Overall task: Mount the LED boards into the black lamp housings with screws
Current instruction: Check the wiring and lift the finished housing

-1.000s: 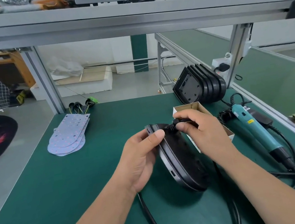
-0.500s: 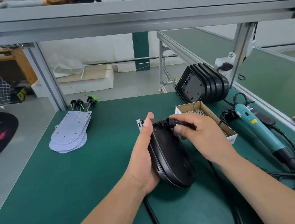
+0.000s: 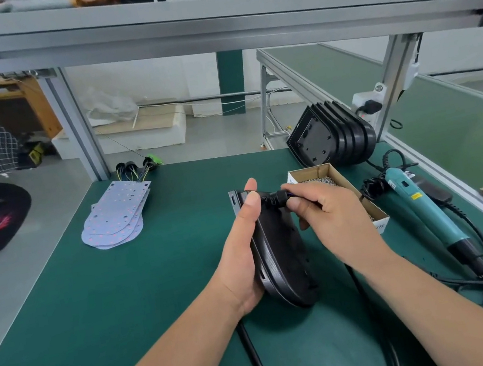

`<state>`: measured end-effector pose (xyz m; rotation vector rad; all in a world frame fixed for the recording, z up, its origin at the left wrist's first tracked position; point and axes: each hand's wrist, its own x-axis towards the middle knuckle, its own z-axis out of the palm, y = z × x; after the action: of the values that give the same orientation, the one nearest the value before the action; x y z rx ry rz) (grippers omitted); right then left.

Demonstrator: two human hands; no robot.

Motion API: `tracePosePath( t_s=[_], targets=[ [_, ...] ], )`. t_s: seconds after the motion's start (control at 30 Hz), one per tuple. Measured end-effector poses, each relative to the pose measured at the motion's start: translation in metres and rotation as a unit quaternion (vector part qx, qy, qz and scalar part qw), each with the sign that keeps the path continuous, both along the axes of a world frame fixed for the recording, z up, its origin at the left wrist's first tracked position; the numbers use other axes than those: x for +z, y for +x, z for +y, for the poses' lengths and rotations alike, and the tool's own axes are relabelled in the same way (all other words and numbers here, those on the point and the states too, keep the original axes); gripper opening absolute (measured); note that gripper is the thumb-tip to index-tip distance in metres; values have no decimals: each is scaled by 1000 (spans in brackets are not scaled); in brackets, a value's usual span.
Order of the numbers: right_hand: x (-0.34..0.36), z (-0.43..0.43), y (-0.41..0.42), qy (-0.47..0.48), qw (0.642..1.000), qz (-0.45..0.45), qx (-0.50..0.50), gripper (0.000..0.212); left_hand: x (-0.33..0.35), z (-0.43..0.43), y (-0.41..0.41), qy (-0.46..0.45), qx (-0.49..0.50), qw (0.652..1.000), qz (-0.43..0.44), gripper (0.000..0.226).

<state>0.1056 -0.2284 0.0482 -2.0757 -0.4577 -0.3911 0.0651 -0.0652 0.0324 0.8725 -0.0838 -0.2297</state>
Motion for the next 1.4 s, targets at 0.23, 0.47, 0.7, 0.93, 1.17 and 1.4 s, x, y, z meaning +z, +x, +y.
tracePosePath(
  t_s=[0.23,0.47,0.7,0.93,1.17,1.4],
  targets=[
    [7,-2,-1,-32,999,-11,6,20,1,-2,-1,7,5,1000,-8,61],
    [11,-3,0,-77,995,-65,13,11,1,0,0,37,13,999,-11,63],
    [14,-5,10,-139,986,-92,1,21,2,-1,2,42,-7,999,-19,67],
    [0,13,-1,-170,974,-142,-38,32,1,-1,2,21,-3,1000,-3,62],
    [-5,18,3,-135,989,-60,-10,35,-1,0,0,-2,19,1000,24,47],
    [20,-8,-38,-178,980,-72,-61,46,-3,14,9,-43,118,990,60,58]
  ],
)
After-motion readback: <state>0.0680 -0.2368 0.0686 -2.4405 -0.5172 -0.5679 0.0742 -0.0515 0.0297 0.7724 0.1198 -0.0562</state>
